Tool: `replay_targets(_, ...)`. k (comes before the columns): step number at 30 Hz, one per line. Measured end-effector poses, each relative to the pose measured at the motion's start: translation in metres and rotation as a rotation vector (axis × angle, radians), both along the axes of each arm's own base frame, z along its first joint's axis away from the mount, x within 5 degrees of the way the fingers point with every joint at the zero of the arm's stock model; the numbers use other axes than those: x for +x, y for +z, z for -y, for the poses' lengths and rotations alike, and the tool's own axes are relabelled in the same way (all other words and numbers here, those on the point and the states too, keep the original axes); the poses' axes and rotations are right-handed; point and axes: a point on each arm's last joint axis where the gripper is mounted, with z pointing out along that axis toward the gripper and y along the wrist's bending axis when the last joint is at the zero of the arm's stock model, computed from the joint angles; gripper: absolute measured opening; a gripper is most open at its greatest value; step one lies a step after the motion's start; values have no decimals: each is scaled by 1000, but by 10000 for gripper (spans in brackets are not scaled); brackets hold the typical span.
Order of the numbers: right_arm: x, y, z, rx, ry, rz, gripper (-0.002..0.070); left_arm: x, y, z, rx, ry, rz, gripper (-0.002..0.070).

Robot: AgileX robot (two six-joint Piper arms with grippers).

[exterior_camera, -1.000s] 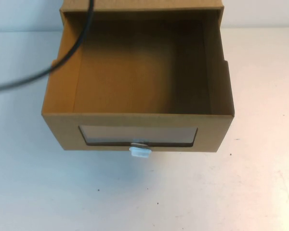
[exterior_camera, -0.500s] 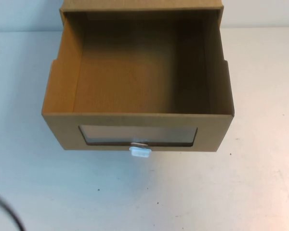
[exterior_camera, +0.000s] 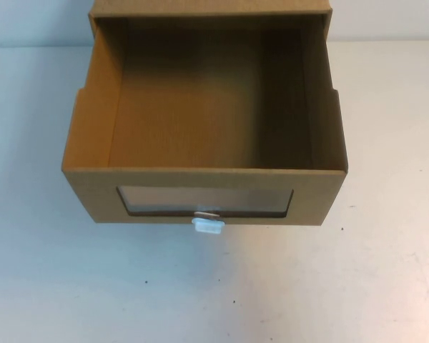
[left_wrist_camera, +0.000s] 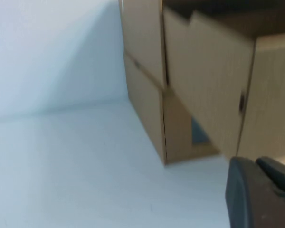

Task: Open the shoe box
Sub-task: 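Pull the top drawer of the cardboard box fully open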

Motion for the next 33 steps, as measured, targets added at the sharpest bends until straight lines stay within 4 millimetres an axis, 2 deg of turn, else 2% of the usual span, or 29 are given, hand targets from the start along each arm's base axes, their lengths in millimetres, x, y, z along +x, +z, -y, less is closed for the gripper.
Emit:
replay_targets(4, 0, -5, -1, 14, 9, 0, -13, 3, -23, 1, 14, 2, -61, -5)
replay_targets(9, 0, -4, -2, 21, 15, 12, -13, 5, -40, 1, 25, 2, -106, -5)
replay_targets(33, 0, -4, -2, 16, 17, 19, -14, 5, -44, 1, 33, -5, -138, -5)
